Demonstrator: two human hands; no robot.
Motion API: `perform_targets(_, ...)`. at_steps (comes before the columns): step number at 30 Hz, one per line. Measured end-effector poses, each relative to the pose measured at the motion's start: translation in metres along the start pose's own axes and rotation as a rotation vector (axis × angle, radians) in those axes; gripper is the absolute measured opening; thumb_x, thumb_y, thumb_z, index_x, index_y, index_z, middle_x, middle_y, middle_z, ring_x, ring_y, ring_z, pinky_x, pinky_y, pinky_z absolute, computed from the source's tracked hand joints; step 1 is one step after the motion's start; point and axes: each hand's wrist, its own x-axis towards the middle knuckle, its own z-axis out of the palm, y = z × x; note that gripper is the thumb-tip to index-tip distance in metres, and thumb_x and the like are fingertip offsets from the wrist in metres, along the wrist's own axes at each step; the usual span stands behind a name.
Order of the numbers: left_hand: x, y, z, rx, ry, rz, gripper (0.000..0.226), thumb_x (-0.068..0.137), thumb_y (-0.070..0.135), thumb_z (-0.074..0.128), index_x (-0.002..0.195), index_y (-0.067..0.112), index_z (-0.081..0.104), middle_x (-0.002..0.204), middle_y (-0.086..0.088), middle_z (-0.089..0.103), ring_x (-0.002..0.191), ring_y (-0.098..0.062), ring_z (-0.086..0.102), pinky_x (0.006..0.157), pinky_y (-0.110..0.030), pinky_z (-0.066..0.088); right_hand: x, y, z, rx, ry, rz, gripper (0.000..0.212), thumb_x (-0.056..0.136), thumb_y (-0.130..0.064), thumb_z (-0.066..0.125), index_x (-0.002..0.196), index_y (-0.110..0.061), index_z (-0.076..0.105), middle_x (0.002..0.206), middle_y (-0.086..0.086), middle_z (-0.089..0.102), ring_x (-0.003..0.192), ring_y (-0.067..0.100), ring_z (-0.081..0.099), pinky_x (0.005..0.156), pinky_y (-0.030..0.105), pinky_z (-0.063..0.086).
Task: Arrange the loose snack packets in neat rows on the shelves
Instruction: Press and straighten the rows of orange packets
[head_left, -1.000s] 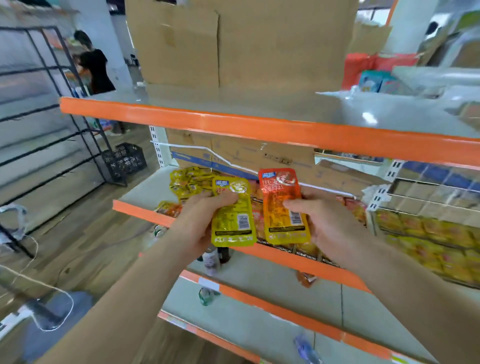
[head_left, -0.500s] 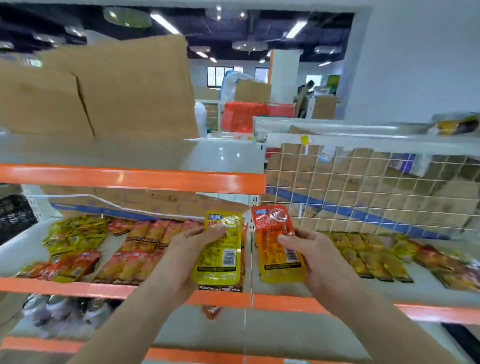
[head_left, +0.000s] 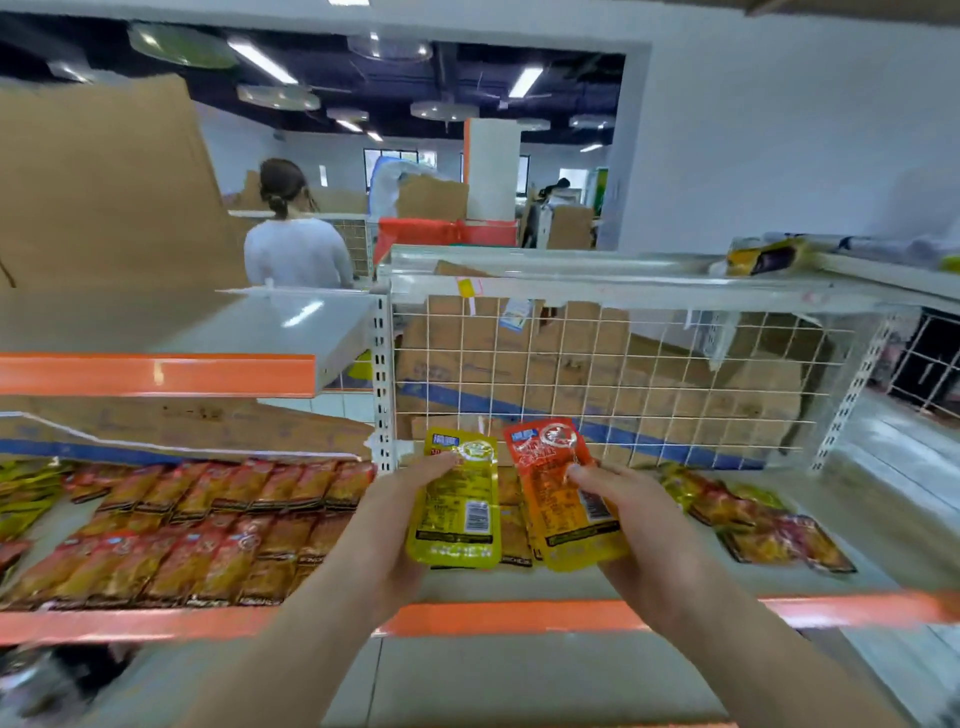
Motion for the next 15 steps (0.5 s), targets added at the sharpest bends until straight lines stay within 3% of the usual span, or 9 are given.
perform_targets(7,0.021,-0.015,0.028,-0.047,-0.025,-0.020,0.017,0.093,0.021,0.060,0.084,0.013,0.072,0.078,-0.009,0.074,0.060,-0.024,0.070,0.060,-0.032,0.054,0.009,0.002,-0.033,0.188,0.054,0.058,0.014,0.097,-0.018,0.057,0.093,-0.012,0.069,0.079,0.008,0.070,0.064,0.020,0.065,0.061,0.032,0.051)
perform_targets(12,0.047,-0.031,0.034,-0.106,-0.051,-0.023,0.027,0.094,0.019,0.058,0.074,0.014,0.076,0.079,-0.011,0.072,0.063,-0.028,0.070,0.055,-0.035,0.057,0.023,0.013,-0.052,0.291,0.119,0.124,0.022,0.098,-0.021,0.055,0.108,-0.009,0.071,0.087,0.009,0.073,0.063,0.019,0.069,0.049,0.028,0.052)
perform_targets(15,0.061,-0.038,0.039,-0.134,-0.062,-0.024,0.029,0.094,0.017,0.055,0.072,0.013,0.072,0.067,-0.009,0.067,0.053,-0.025,0.065,0.048,-0.031,0.054,0.034,0.021,-0.061,0.325,0.147,0.137,0.023,0.099,-0.021,0.052,0.109,-0.009,0.069,0.079,0.007,0.072,0.055,0.018,0.067,0.043,0.026,0.049)
